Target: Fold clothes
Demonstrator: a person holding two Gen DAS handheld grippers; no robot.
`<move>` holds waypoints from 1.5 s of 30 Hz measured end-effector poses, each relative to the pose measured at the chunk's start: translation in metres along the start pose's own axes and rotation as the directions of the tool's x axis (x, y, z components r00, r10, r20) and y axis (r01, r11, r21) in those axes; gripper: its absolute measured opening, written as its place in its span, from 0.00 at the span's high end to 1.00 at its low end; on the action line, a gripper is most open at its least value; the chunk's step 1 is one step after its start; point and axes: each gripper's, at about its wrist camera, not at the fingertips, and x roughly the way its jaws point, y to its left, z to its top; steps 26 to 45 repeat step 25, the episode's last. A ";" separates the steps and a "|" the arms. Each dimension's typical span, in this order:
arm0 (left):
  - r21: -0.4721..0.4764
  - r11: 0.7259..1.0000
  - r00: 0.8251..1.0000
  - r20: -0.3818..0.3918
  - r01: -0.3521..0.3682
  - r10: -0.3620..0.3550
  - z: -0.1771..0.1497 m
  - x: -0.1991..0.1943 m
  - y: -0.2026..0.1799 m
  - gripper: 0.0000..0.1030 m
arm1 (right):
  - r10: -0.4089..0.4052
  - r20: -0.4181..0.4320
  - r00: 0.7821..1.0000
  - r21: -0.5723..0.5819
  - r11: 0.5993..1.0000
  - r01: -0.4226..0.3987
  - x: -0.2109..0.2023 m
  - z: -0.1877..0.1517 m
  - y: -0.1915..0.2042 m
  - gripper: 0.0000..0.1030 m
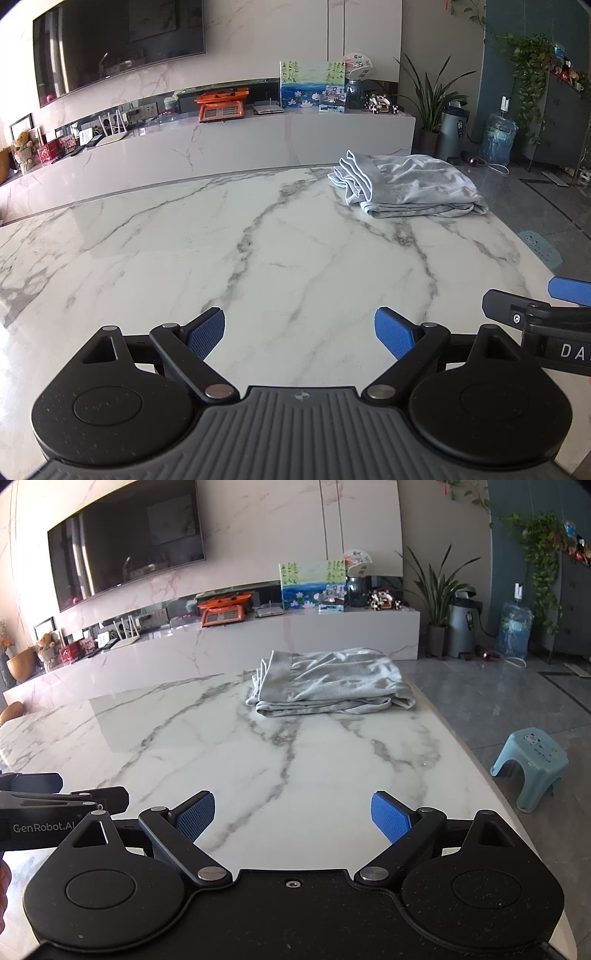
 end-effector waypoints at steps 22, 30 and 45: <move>0.010 1.000 0.999 -0.027 -0.018 0.018 -0.008 -0.005 -0.001 0.14 | 0.021 0.005 1.000 -0.009 1.000 -0.021 0.000 0.000 0.003 0.12; 0.007 1.000 1.000 -0.028 -0.013 0.013 -0.009 -0.006 0.000 0.14 | 0.024 0.004 1.000 -0.011 1.000 -0.024 0.001 0.000 0.004 0.12; 0.007 1.000 1.000 -0.028 -0.013 0.013 -0.009 -0.006 0.000 0.14 | 0.024 0.004 1.000 -0.011 1.000 -0.024 0.001 0.000 0.004 0.12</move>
